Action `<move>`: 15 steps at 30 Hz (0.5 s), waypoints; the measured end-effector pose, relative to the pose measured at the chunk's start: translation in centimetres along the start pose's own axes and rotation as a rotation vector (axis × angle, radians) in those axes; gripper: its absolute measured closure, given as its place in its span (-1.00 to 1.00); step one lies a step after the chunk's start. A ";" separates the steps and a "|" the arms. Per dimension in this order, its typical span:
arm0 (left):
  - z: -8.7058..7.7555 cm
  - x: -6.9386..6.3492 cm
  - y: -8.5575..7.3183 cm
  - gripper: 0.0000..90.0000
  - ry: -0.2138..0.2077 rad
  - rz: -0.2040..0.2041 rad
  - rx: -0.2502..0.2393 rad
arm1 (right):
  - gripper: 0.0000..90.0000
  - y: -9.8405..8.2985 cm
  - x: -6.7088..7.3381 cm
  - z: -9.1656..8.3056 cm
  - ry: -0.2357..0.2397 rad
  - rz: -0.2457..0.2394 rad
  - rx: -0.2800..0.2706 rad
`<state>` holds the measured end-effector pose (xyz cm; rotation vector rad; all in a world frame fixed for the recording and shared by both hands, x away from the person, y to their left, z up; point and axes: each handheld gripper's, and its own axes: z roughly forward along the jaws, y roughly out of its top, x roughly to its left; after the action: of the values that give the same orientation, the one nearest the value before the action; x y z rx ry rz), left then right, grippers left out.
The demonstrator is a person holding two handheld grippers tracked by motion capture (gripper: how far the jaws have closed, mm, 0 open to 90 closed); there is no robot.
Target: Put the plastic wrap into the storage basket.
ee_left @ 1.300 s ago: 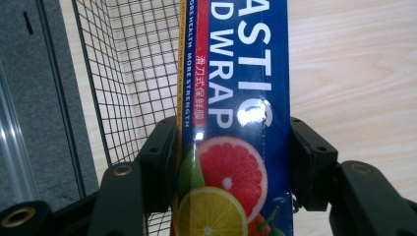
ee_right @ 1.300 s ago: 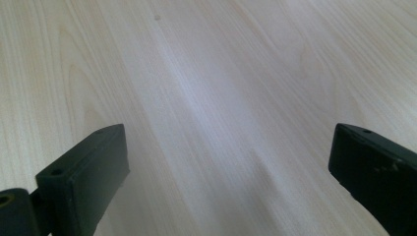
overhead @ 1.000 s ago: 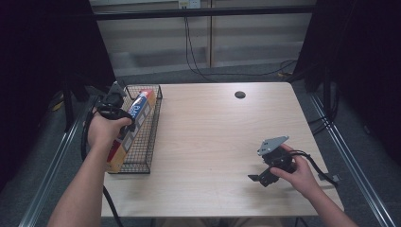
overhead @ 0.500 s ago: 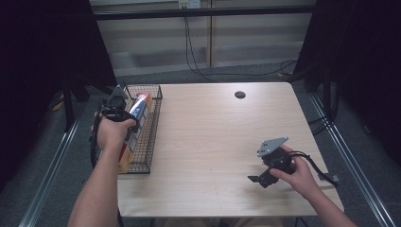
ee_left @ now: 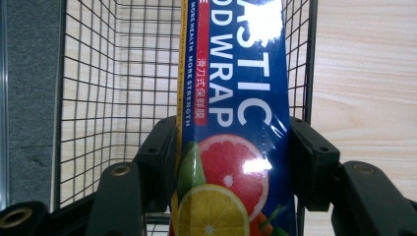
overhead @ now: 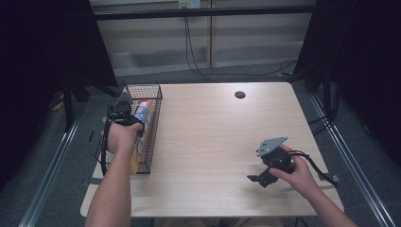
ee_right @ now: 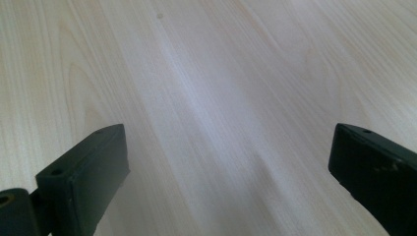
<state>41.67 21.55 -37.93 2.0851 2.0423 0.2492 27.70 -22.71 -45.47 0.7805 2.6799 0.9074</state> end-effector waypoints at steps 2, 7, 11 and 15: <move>0.2 -0.3 0.0 -0.03 0.006 0.001 -0.001 | -0.97 0.0 0.0 0.0 -0.009 -0.004 0.006; 0.4 -0.7 0.0 -0.05 -0.002 -0.020 -0.002 | -0.97 -0.1 0.0 0.0 -0.007 0.000 0.002; 0.4 -0.8 0.0 -0.06 0.002 -0.019 -0.002 | -0.97 0.0 -0.1 0.0 -0.007 -0.005 -0.008; 0.4 -0.7 -0.1 -0.08 -0.005 -0.023 -0.005 | -0.97 -0.1 -0.1 -0.1 -0.010 -0.002 0.001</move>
<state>41.66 20.80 -38.35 2.0563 2.0587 0.2445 27.71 -22.89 -45.42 0.7806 2.6718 0.8994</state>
